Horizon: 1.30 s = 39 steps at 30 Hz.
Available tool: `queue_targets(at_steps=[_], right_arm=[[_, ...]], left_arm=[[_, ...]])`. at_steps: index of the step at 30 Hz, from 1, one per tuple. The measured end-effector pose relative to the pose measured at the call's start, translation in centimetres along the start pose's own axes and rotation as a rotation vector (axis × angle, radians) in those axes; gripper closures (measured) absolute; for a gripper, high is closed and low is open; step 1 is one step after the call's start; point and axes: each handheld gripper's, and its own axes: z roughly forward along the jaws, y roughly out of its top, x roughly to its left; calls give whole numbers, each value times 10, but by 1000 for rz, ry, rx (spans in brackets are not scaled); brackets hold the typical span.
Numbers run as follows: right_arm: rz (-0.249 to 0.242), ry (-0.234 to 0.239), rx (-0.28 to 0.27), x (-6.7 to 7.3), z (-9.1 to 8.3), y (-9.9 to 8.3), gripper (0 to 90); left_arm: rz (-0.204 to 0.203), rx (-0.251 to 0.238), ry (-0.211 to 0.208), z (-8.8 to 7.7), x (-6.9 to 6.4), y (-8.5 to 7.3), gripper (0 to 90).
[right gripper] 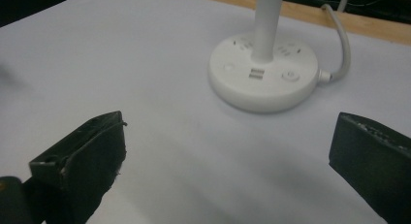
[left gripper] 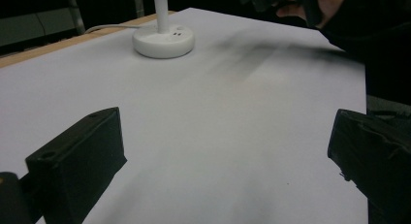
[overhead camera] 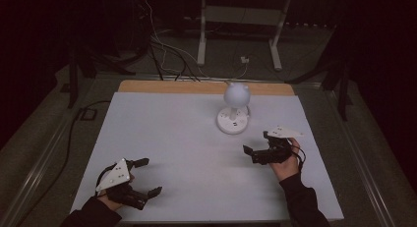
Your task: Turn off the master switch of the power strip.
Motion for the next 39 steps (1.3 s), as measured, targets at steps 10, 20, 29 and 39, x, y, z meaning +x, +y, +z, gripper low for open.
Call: queue_targets(at_steps=[10, 20, 29, 39], right_arm=[[-20, 14, -7, 8, -26, -23, 0], [-11, 58, 35, 7, -41, -46, 0], [-34, 114, 34, 10, -55, -64, 0], [-97, 40, 79, 10, -60, -82, 0]], left_arm=[[1, 1, -4, 1, 0, 0, 4], [3, 1, -6, 1, -1, 0, 4], [4, 3, -8, 1, -1, 0, 4], [8, 3, -10, 2, -2, 1, 4]])
